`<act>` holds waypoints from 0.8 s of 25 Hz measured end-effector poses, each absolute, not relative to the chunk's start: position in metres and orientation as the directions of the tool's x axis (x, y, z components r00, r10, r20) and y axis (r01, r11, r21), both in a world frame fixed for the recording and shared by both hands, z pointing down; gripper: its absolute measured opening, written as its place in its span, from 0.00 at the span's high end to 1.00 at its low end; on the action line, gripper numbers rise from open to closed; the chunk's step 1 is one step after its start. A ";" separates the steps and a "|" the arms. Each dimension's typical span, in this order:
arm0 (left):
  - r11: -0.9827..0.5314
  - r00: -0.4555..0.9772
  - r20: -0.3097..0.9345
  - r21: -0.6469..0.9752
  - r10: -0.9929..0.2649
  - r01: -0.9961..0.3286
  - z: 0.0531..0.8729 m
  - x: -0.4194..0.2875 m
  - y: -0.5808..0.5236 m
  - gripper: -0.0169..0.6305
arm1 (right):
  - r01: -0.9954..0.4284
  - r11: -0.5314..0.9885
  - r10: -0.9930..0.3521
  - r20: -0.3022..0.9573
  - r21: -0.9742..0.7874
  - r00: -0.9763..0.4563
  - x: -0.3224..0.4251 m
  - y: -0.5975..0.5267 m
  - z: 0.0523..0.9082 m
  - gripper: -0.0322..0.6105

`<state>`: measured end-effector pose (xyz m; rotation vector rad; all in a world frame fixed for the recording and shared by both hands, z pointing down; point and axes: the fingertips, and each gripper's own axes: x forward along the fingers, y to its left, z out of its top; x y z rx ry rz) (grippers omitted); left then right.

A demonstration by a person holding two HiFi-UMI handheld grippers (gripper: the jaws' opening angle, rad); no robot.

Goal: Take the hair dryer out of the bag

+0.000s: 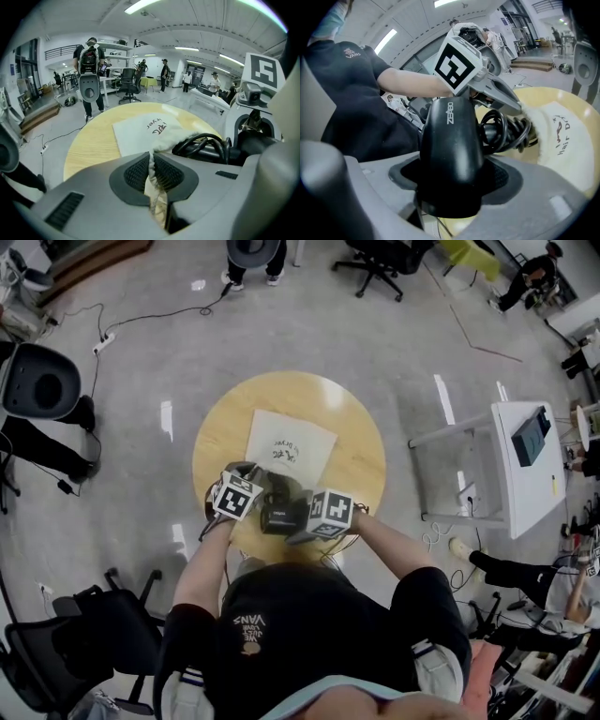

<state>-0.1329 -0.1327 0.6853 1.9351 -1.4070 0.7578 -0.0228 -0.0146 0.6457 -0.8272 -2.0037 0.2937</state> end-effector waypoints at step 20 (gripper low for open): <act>-0.260 0.314 0.759 0.195 -0.570 -0.946 0.695 -0.129 -0.151 0.92 | 0.321 0.762 0.639 0.575 -0.562 -0.511 -0.010 0.016 0.618 0.41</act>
